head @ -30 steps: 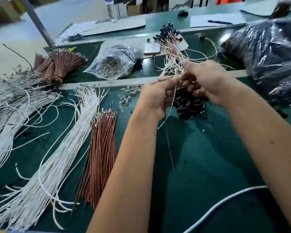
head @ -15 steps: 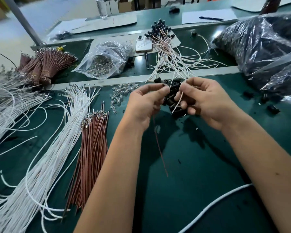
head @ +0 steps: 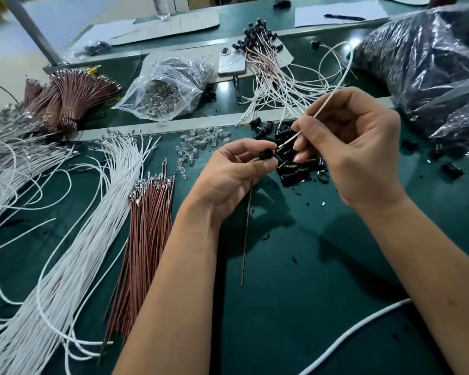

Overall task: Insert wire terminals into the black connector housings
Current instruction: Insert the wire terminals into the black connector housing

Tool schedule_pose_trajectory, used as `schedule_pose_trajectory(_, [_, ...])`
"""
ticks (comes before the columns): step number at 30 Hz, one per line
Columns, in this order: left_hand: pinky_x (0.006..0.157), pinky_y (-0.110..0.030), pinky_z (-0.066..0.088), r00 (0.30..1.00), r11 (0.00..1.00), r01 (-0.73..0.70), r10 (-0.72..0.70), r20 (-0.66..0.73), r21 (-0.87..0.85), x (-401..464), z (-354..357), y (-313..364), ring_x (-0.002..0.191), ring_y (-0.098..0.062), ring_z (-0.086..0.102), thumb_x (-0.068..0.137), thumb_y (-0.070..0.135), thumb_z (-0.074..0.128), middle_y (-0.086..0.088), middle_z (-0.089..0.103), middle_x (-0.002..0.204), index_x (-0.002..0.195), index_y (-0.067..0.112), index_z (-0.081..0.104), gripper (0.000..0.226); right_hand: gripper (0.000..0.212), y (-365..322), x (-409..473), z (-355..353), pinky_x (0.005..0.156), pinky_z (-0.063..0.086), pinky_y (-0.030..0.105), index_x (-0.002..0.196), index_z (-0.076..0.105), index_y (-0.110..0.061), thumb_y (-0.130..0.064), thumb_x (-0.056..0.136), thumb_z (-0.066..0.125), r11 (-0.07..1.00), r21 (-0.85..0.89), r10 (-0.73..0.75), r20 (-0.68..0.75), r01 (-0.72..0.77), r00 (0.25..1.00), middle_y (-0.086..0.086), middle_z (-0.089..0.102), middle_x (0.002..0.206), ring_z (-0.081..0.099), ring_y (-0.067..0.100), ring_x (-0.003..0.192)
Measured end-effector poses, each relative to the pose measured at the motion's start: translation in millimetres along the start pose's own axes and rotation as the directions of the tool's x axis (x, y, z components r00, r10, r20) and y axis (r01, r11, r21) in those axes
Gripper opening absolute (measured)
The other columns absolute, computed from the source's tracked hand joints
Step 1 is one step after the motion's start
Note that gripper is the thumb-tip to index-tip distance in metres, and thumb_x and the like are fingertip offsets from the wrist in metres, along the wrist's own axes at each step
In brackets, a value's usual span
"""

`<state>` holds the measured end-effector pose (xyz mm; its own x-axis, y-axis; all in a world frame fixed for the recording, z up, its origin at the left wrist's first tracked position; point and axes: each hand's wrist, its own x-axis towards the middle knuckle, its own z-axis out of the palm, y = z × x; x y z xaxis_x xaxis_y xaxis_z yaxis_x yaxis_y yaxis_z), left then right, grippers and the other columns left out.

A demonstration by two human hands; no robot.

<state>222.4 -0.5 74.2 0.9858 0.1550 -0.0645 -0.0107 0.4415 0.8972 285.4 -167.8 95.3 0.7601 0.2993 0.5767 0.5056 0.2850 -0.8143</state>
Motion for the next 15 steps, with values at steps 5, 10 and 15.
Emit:
schedule_pose_trajectory(5, [0.081,-0.021,0.057,0.998,0.999,0.031,-0.030,0.049,-0.018,-1.9,0.0,2.5,0.080,-0.014,0.070,0.064,-0.009,0.070,-0.005,0.074,0.081,0.074,0.014,0.080,0.027,0.013,-6.7,-2.7,3.9,0.056,0.060,0.033,0.100,0.063,0.010,0.002,0.095,0.072,0.999,-0.037,-0.033,0.021,0.034,0.999,0.028,0.069,0.081,0.070,0.028,0.061])
schedule_pose_trajectory(10, [0.081,-0.021,0.056,0.998,1.000,-0.016,0.017,0.053,-0.025,-1.6,1.6,1.9,0.076,-0.014,0.070,0.064,-0.012,0.069,-0.006,0.074,0.079,0.072,0.013,0.079,0.027,0.015,-8.6,-3.3,4.0,0.055,0.060,0.032,0.102,0.062,0.011,0.001,0.096,0.072,0.998,-0.047,-0.042,0.016,0.043,0.999,0.027,0.070,0.084,0.072,0.027,0.062])
schedule_pose_trajectory(15, [0.082,-0.022,0.057,0.996,0.998,-0.062,0.062,0.066,0.003,0.2,-0.4,1.6,0.078,-0.016,0.069,0.064,-0.015,0.075,-0.005,0.073,0.080,0.071,0.015,0.078,0.031,0.013,-10.0,-4.8,6.8,0.055,0.059,0.032,0.101,0.063,0.009,0.002,0.095,0.071,0.998,-0.035,-0.051,0.034,0.052,0.998,0.025,0.070,0.082,0.071,0.027,0.061])
